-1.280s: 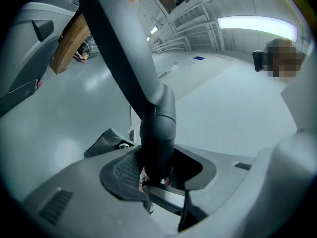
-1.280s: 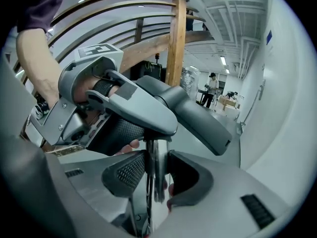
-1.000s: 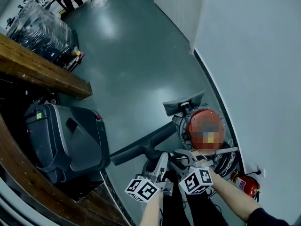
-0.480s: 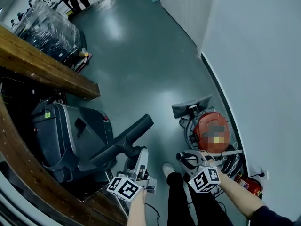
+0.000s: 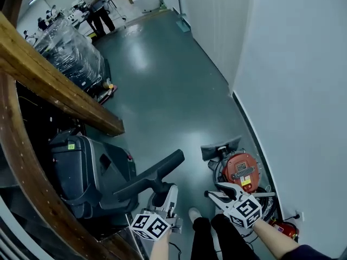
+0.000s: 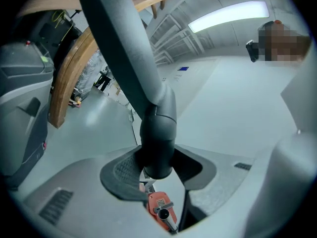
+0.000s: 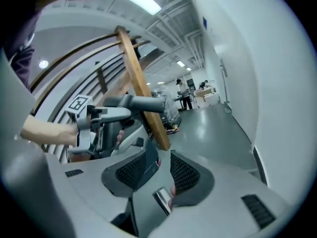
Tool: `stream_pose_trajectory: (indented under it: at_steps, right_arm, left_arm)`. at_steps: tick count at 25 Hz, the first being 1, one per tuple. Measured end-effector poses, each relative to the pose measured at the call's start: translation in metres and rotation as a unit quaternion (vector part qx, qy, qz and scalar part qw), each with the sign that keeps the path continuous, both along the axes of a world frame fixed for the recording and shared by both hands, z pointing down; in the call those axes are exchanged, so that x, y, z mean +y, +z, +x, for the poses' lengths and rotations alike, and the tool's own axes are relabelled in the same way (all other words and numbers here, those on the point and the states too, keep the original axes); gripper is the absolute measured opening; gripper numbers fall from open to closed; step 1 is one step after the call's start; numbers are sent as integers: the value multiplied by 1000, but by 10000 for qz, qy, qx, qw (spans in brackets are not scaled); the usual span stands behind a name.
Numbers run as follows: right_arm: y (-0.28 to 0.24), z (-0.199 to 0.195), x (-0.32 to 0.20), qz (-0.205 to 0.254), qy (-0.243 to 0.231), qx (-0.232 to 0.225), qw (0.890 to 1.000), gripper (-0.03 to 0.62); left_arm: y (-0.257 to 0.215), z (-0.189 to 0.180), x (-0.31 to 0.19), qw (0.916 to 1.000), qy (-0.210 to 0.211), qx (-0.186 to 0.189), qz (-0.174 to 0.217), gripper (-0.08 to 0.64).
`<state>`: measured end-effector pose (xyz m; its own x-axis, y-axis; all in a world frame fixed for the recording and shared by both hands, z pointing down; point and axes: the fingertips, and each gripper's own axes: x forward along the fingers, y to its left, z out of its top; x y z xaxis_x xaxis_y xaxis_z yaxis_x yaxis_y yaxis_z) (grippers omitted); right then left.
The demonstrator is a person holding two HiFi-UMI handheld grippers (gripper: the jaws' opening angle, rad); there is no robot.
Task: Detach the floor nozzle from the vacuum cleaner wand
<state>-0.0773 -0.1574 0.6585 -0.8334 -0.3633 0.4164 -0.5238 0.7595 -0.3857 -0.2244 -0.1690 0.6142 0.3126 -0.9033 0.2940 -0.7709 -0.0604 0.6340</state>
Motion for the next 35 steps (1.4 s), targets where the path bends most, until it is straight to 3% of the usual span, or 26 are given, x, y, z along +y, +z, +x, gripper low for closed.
stream_pose_trajectory:
  at_steps: [4, 11, 22, 25, 29, 32, 35]
  right_arm:
    - [-64, 6, -22, -430, 684, -914, 9925, 122]
    - [-175, 6, -44, -32, 999, -1705, 9803, 61]
    - [-272, 3, -38, 706, 898, -2043, 9722, 31]
    - [-292, 1, -35, 911, 862, -2051, 9707, 23]
    - [-318, 4, -21, 1227, 902, -2057, 9667, 18]
    - [-347, 1, -26, 1778, 890, -2035, 9587, 17]
    - [-365, -2, -25, 2057, 852, -2056, 9530, 17]
  left_arm:
    - [-50, 8, -1, 9992, 188, -254, 259, 179]
    - [-149, 18, -2, 9896, 351, -1092, 873, 178]
    - [-246, 27, 2, 9717, 284, -1782, 1524, 179]
    - [-269, 30, 5, 9622, 260, -2107, 1705, 179]
    - [-299, 46, 24, 9408, 274, -2685, 2050, 179]
    - [-325, 53, 21, 9329, 200, -2628, 2453, 179]
    - [-335, 53, 21, 9321, 223, -2603, 2510, 179]
